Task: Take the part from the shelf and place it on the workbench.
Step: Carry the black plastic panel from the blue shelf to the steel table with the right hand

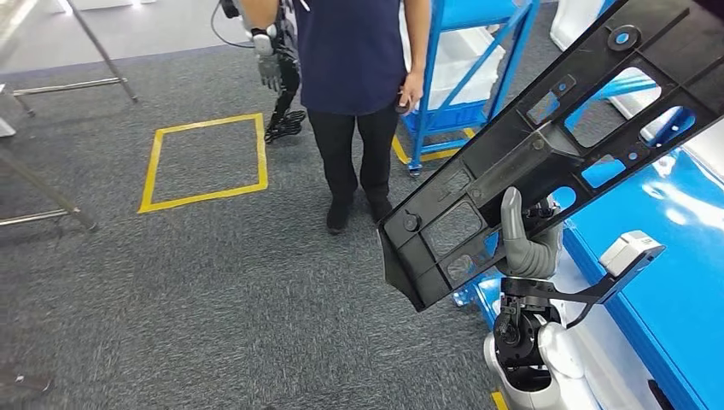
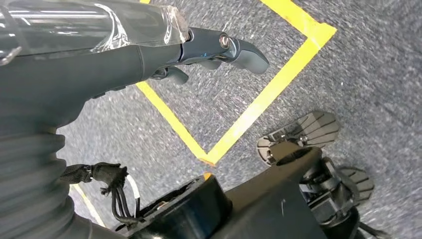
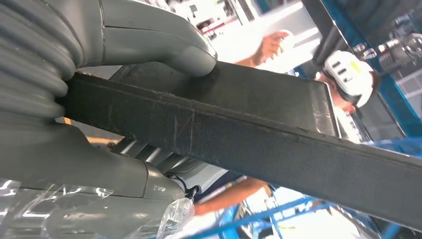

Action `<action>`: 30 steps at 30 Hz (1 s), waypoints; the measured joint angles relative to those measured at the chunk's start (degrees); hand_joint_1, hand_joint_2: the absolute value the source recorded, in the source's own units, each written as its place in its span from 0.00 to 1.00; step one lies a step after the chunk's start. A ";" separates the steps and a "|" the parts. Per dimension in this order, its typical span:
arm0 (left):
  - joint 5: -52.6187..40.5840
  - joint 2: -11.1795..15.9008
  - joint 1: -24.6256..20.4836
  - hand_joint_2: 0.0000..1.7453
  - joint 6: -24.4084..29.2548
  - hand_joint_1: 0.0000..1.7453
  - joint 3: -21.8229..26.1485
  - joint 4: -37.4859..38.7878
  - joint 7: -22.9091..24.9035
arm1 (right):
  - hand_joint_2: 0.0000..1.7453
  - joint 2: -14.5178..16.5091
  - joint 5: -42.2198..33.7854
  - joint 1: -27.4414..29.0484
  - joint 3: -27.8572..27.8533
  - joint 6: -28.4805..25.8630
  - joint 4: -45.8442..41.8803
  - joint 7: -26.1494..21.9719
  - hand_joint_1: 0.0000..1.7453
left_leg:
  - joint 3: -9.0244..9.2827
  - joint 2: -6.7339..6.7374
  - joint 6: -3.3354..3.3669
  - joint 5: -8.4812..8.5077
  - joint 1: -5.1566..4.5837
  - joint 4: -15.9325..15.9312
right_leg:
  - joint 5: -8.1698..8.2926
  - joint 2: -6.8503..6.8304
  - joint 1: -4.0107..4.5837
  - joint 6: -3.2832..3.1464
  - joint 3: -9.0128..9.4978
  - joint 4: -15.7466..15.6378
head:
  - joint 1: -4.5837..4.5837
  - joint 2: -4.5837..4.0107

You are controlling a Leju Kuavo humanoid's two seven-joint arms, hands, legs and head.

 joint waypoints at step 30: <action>-0.13 -0.03 0.28 1.00 -0.06 0.00 0.00 0.01 0.16 | 1.00 0.20 0.56 1.35 0.01 -1.35 0.41 0.51 1.00 | 0.26 0.11 0.02 0.07 0.20 -0.42 | -1.12 -0.53 -0.20 0.22 -1.70 2.79 | -0.01 0.00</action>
